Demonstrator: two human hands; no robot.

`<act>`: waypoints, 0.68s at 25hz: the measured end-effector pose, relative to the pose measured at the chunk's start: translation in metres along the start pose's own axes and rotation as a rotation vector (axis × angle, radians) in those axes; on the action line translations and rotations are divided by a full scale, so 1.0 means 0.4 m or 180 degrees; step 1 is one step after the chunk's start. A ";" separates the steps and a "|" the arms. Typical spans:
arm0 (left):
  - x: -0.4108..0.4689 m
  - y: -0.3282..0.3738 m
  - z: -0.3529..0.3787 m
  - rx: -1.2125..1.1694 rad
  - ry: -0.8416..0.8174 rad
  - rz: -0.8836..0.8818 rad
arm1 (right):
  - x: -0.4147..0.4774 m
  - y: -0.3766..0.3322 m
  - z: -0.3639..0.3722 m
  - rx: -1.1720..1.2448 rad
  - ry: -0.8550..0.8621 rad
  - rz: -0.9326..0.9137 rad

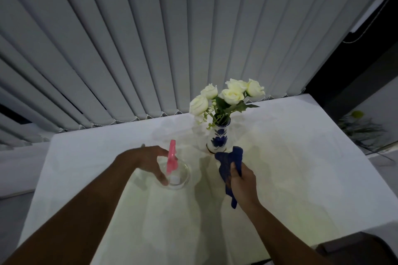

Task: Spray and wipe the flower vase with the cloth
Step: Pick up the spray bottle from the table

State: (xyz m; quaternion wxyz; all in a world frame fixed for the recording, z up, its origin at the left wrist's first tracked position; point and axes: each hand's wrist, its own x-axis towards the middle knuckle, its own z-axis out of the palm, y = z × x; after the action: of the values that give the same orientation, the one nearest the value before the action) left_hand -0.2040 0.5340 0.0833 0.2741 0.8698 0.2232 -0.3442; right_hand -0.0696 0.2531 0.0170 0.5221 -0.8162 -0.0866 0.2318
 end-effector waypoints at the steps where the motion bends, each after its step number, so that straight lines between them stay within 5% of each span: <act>1: 0.000 0.004 0.034 -0.0411 0.0219 0.0235 | -0.009 -0.003 0.005 0.0018 0.0030 0.0009; 6: 0.000 0.103 0.117 -0.1451 0.1178 0.0816 | -0.054 0.001 -0.028 0.0113 0.0200 0.0075; 12: 0.042 0.382 0.184 -0.1271 0.0776 0.1455 | -0.131 0.061 -0.255 0.0539 0.0740 0.0155; 17: 0.091 0.758 0.329 -0.1025 0.0341 0.2170 | -0.265 0.268 -0.561 0.1105 0.1701 0.0829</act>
State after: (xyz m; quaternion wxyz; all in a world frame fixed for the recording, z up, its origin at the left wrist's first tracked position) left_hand -0.0674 0.2309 0.0743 0.4940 0.8567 -0.0138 -0.1477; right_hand -0.0681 -0.0171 0.0297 0.6234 -0.7512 0.1990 0.0857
